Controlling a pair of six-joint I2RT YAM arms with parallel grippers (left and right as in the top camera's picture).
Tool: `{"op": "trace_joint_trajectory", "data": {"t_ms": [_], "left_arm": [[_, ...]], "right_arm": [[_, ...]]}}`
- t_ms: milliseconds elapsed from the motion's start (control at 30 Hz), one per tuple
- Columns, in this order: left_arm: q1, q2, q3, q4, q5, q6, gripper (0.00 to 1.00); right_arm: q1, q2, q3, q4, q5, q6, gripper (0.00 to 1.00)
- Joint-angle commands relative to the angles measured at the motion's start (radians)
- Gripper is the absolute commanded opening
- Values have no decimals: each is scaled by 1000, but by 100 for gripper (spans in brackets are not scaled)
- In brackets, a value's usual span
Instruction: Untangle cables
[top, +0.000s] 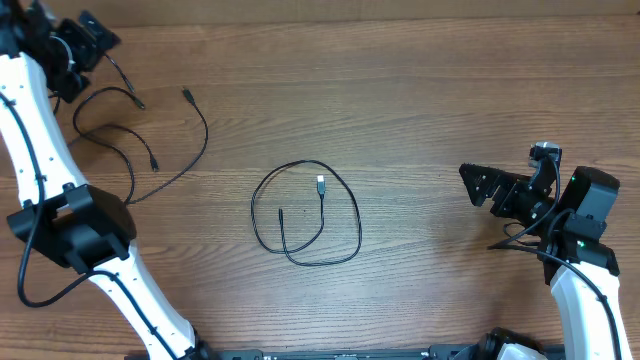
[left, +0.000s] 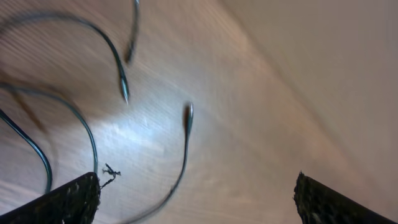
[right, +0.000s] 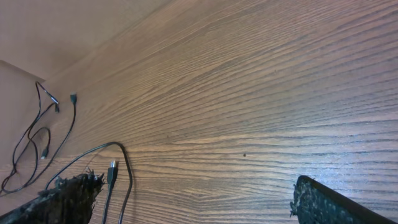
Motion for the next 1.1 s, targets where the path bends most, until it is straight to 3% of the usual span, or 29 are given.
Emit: {"op": "trace_joint_trajectory", "data": {"t_ms": [0, 167, 400, 800, 1067], "left_arm": [[-48, -7, 9, -92, -14, 131, 100], [-137, -7, 9, -192, -56, 290, 100], [-335, -7, 8, -290, -108, 410, 100], [-681, -7, -61, -380, -357, 470, 100], [-788, -7, -323, -369, -380, 497, 100]], "right_arm": [[-6, 2, 9, 6, 9, -8, 100], [-6, 2, 9, 6, 9, -8, 100], [-6, 2, 9, 6, 9, -8, 100], [-6, 2, 9, 5, 9, -8, 100], [-6, 2, 9, -2, 9, -8, 100]]}}
